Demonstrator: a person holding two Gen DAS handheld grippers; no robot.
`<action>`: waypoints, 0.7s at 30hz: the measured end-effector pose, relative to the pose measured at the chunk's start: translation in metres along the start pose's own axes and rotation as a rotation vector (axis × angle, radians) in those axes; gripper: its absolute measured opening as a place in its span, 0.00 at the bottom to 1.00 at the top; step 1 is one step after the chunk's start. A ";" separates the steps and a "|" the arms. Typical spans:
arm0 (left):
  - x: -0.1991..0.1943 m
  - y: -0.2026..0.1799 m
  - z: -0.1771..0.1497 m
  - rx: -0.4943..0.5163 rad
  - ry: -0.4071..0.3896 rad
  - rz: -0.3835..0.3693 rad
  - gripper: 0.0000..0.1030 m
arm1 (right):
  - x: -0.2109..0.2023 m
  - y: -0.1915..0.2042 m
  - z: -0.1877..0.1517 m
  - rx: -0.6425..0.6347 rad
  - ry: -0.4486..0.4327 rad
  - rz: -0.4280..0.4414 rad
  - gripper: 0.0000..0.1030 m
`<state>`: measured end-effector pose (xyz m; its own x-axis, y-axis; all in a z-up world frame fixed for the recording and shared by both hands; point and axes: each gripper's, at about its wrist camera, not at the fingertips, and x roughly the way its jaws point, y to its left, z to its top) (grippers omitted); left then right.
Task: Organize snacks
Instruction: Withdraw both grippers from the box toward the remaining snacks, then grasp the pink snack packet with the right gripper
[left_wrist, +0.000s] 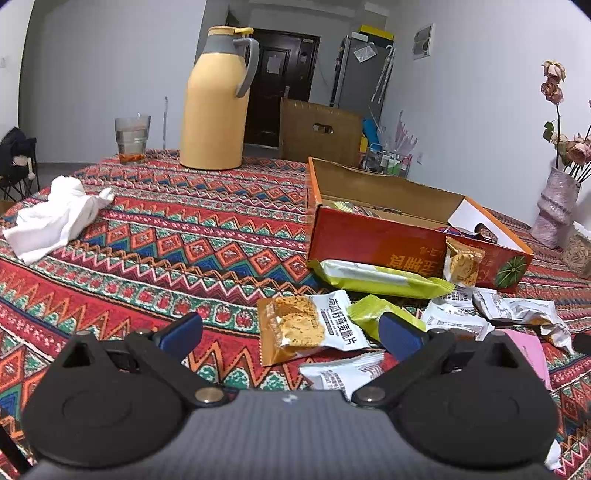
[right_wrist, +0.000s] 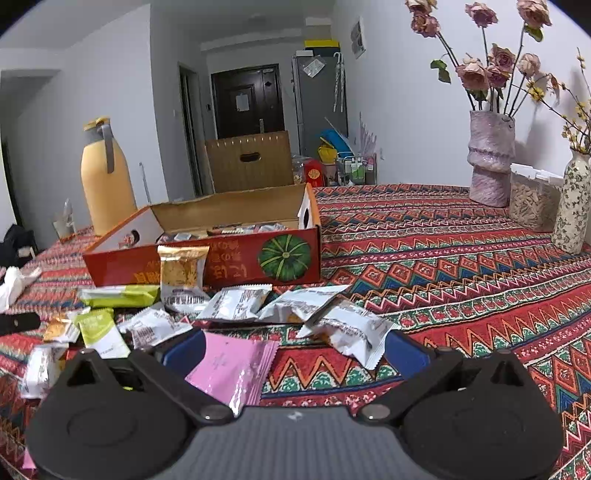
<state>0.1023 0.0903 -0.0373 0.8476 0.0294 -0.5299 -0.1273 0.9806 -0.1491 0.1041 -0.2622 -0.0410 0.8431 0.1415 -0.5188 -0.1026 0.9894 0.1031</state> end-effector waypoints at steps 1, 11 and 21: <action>0.001 0.000 0.000 0.000 0.002 0.001 1.00 | 0.001 0.001 -0.001 -0.004 0.003 -0.007 1.00; 0.006 0.001 -0.002 -0.013 0.028 -0.001 1.00 | 0.007 0.001 -0.006 -0.007 0.045 -0.022 1.00; 0.011 0.002 -0.002 -0.022 0.047 0.001 1.00 | 0.019 0.005 -0.003 -0.023 0.075 0.000 1.00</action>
<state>0.1098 0.0925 -0.0453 0.8225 0.0206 -0.5683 -0.1395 0.9761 -0.1665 0.1175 -0.2548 -0.0531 0.8014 0.1429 -0.5808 -0.1157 0.9897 0.0839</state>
